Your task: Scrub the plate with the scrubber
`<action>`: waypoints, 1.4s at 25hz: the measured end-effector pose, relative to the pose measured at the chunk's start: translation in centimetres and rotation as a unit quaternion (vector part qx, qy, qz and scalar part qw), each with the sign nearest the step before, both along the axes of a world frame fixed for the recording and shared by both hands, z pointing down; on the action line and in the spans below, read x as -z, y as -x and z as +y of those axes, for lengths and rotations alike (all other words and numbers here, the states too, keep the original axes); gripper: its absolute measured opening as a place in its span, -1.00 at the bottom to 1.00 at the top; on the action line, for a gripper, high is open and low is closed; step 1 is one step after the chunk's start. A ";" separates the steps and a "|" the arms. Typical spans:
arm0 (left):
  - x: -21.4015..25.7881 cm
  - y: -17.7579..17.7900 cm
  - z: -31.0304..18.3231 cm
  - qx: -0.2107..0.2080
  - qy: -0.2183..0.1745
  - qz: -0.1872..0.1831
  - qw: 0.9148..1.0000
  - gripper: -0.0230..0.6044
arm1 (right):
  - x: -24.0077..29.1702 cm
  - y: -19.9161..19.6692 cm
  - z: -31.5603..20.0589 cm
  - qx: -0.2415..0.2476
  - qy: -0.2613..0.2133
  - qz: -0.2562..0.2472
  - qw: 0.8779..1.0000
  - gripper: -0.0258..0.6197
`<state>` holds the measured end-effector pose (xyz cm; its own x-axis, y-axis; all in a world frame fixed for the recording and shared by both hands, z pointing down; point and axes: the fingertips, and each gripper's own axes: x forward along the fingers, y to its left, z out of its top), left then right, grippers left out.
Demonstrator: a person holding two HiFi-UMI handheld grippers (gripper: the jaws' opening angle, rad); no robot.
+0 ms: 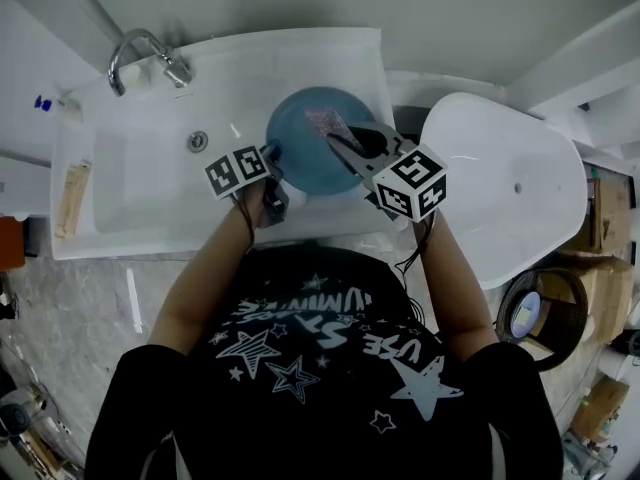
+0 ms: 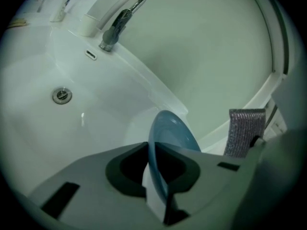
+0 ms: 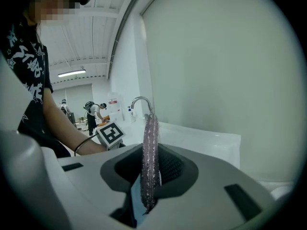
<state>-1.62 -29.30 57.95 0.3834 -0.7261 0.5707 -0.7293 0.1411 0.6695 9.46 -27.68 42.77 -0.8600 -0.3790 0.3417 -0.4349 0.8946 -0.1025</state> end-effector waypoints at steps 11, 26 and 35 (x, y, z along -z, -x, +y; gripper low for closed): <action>0.6 -1.3 -0.3 -0.066 -0.007 -0.031 0.997 -0.65 | -0.1 -0.9 -2.6 -0.037 -0.008 -0.041 0.998 -0.67; 3.3 4.5 3.7 -0.123 -0.053 -0.076 0.988 -0.02 | 2.6 -1.9 -2.2 -0.199 -0.023 -0.056 0.978 -0.67; 8.0 13.5 8.9 -0.109 -0.127 -0.085 0.982 -0.02 | 3.7 3.8 4.4 -0.232 -0.032 -0.056 0.971 -0.67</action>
<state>-15.08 -20.35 49.94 0.4595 -0.7651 0.4511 -0.8285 -0.1862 0.5281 5.64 -23.30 39.04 -0.6221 -0.7514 0.2198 -0.7818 0.6114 -0.1228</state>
